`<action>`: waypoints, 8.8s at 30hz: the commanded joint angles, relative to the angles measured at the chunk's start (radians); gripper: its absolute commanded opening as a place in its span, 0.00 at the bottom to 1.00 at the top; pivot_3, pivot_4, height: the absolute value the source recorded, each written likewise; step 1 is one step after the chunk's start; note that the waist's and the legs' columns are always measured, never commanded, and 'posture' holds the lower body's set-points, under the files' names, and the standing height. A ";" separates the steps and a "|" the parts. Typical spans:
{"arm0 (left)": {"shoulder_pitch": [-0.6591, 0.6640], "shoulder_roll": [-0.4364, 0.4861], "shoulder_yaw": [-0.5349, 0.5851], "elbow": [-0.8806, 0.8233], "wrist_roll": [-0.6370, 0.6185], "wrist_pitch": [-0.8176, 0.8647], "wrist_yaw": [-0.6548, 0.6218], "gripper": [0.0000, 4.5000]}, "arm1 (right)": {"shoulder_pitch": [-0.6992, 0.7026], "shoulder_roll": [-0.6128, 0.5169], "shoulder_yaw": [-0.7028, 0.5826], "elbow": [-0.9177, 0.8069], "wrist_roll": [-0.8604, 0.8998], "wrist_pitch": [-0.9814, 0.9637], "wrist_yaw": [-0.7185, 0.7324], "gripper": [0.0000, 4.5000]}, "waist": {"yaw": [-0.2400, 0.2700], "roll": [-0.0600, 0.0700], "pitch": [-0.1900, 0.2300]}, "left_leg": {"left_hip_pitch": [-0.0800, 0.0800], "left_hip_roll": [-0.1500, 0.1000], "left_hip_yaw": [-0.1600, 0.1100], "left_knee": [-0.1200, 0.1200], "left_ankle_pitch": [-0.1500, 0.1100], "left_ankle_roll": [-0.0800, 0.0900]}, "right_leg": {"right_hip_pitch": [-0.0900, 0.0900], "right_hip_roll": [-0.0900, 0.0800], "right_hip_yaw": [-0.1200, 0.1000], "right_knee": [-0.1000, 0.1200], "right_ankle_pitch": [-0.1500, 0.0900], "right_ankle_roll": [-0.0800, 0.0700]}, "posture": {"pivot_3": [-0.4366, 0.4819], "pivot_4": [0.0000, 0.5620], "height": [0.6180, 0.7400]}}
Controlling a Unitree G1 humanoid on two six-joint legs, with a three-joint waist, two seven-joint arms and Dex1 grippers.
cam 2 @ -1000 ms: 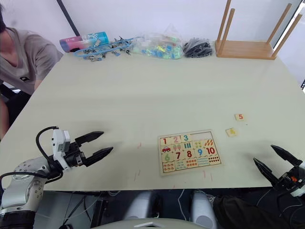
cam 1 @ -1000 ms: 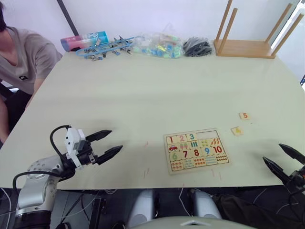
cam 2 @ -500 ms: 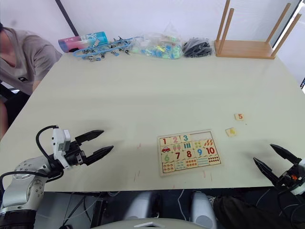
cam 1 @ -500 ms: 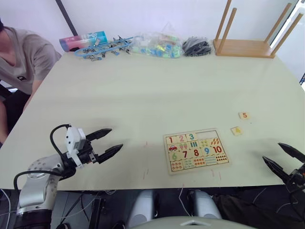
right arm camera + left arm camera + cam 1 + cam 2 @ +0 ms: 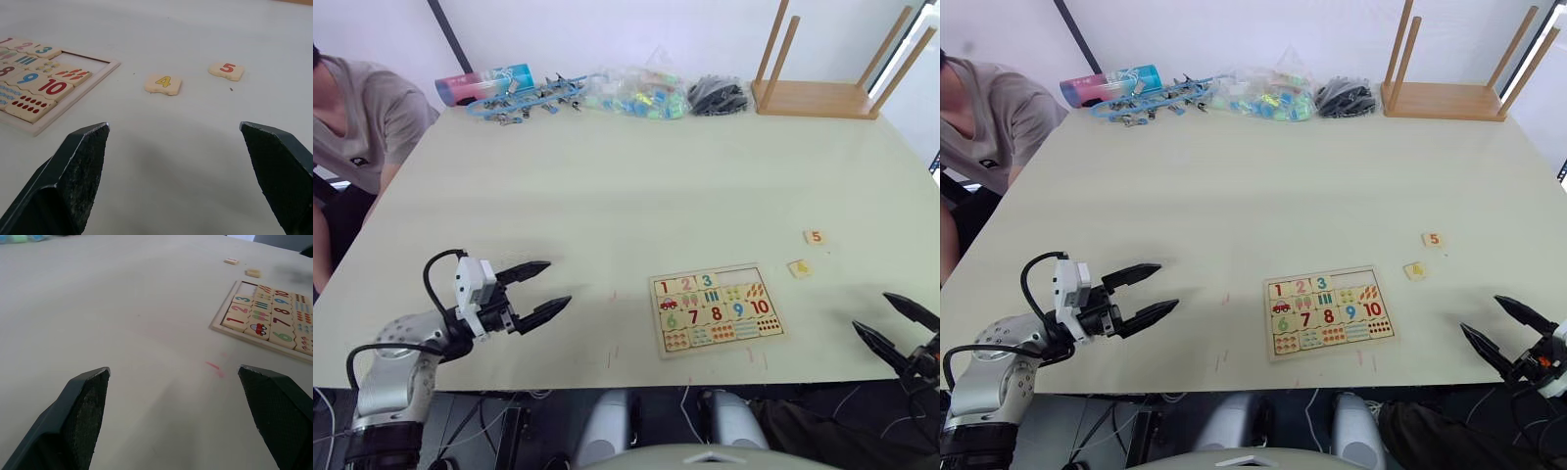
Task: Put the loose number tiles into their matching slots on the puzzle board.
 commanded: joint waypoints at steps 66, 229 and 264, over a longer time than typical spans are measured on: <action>-0.345 0.013 -0.188 0.197 -0.020 -0.152 -0.386 0.98 | -0.227 0.024 0.253 -0.327 -0.216 0.578 -0.565 1.00 | 0.025 -0.002 0.002 | -0.004 0.000 0.001 0.006 0.004 0.000 | 0.000 0.014 -0.007 0.001 0.002 0.005 | 0.48 0.27 1.00; -0.277 0.061 -0.206 0.194 -0.129 -0.239 -0.395 1.00 | -1.007 -0.232 0.959 -0.368 -0.513 0.800 0.164 0.20 | 0.023 0.000 0.007 | -0.004 0.007 -0.008 0.006 0.008 -0.006 | -0.005 0.023 -0.010 0.016 -0.004 -0.006 | 0.48 0.27 1.00; -0.257 0.058 -0.205 0.136 -0.109 -0.206 -0.393 1.00 | -0.988 -0.196 1.034 -0.348 -0.650 0.771 0.146 0.20 | 0.022 0.000 0.007 | -0.004 0.007 -0.008 0.006 0.008 -0.006 | -0.005 0.023 -0.010 0.016 -0.004 -0.006 | 0.48 0.27 1.00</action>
